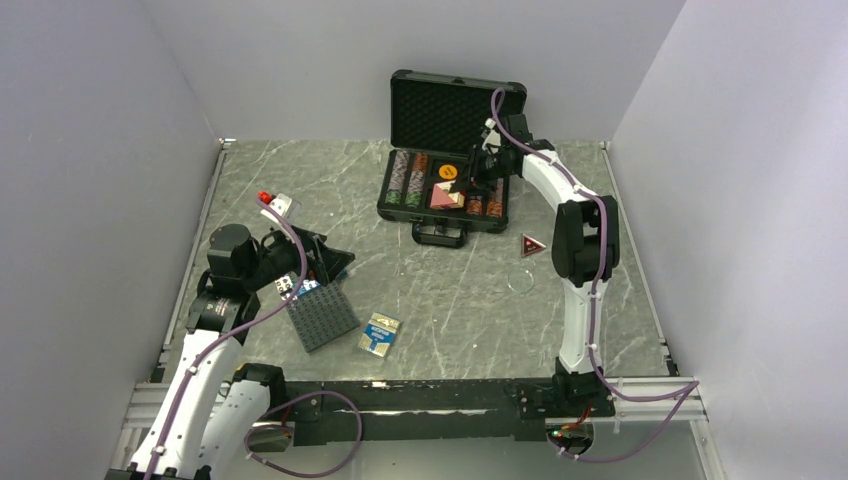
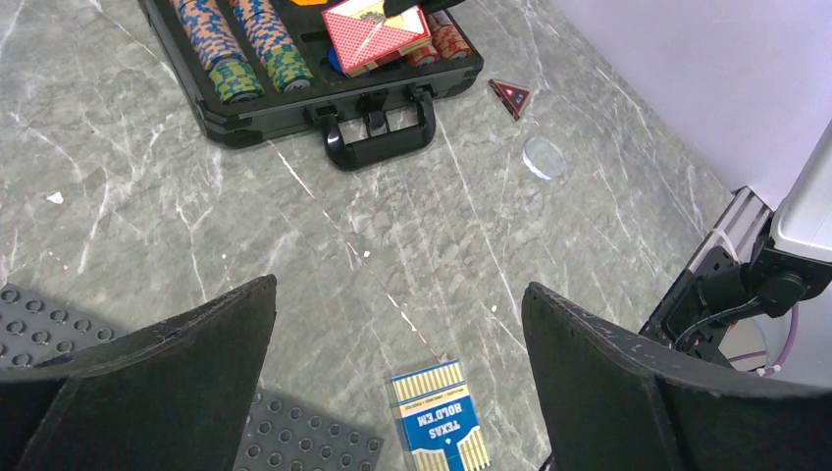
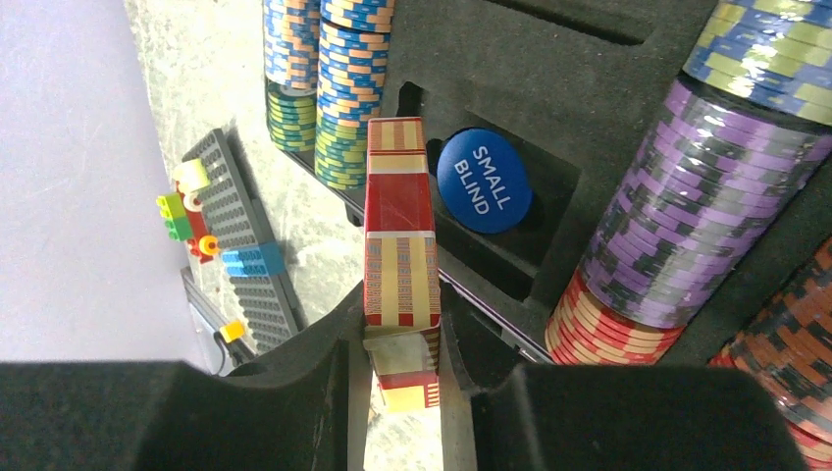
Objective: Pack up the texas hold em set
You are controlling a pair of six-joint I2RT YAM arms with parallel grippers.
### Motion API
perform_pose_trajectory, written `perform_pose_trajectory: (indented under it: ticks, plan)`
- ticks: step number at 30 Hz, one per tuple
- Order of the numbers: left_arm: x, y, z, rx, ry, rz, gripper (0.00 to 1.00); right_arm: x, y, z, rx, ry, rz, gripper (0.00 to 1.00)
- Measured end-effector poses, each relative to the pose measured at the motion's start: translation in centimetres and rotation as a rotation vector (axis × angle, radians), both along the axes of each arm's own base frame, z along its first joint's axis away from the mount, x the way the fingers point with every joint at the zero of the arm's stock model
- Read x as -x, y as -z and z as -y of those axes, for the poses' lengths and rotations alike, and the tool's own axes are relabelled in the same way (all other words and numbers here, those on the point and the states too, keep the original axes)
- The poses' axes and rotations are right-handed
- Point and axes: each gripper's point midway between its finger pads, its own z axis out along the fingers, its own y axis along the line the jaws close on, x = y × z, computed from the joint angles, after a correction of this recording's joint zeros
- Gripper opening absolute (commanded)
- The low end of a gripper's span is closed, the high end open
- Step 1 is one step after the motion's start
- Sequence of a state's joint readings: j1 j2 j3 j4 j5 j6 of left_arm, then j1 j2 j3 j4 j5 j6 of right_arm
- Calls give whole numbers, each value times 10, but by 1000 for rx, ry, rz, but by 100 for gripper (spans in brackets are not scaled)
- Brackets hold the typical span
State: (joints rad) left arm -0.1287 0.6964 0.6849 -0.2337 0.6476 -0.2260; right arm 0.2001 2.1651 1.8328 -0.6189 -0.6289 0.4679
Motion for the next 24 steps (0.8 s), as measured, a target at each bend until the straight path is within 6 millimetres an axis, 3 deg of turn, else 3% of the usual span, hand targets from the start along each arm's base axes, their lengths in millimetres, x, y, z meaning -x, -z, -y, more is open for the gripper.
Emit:
perform_pose_trajectory:
  ticks: [14,16,19,24]
  plan:
    - [0,1,0,-1,-1,-4,99,-3,15,-4,3,4,-18,0]
    - [0,1,0,-1,0,-4,99,-4,16,-4,1,2,-19,13]
    - [0,1,0,-1,0,-4,99,-10,18,-5,4,4,-13,42]
    - [0,1,0,-1,0,-4,99,-13,33,-2,85,21,5,61]
